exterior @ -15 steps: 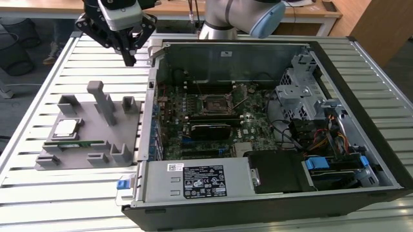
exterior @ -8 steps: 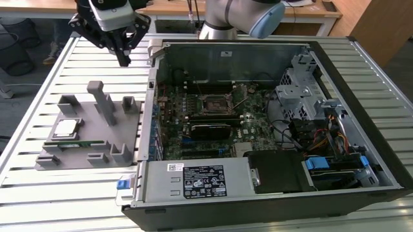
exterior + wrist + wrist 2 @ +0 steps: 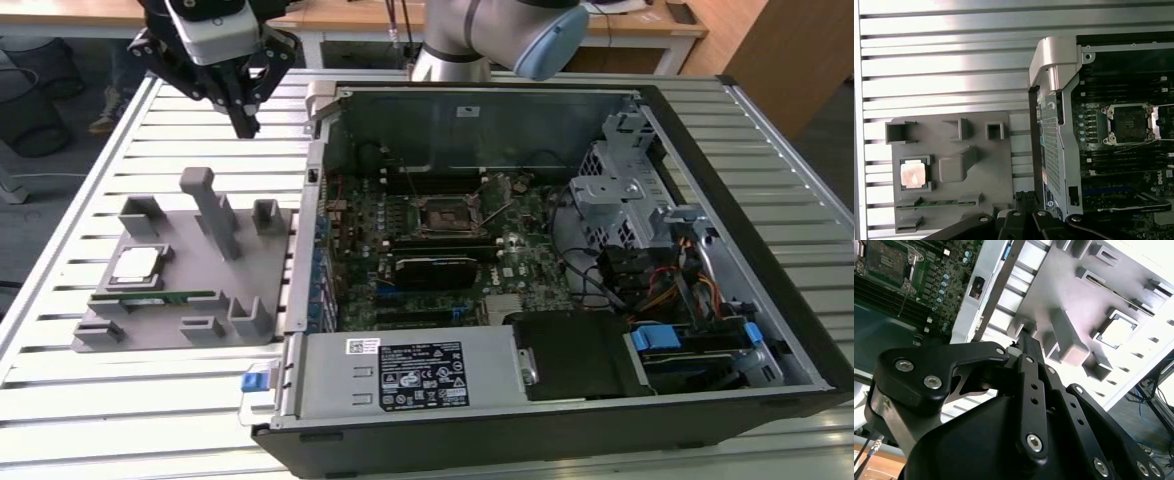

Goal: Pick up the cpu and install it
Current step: 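Reach for the cpu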

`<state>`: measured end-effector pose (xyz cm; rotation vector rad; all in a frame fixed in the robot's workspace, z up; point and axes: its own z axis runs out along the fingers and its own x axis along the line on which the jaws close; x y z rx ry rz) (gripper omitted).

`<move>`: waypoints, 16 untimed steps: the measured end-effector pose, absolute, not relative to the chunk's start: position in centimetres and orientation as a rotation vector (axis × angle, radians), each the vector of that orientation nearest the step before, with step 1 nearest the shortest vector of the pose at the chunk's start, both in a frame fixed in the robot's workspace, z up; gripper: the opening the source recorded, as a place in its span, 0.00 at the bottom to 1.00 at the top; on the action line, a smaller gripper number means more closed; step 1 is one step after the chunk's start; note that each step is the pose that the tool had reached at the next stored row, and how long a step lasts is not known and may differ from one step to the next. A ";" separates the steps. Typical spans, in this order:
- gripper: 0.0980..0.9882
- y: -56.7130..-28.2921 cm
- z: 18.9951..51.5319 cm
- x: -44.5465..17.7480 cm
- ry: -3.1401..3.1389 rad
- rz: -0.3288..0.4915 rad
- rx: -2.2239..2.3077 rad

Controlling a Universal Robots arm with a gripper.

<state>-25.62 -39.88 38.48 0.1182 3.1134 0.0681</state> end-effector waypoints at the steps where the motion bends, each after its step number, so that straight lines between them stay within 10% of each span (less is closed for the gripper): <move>1: 0.01 -39.9 38.5 -25.7 3.113 0.068 0.118; 16: 0.01 -39.9 38.4 -27.3 3.113 0.068 0.118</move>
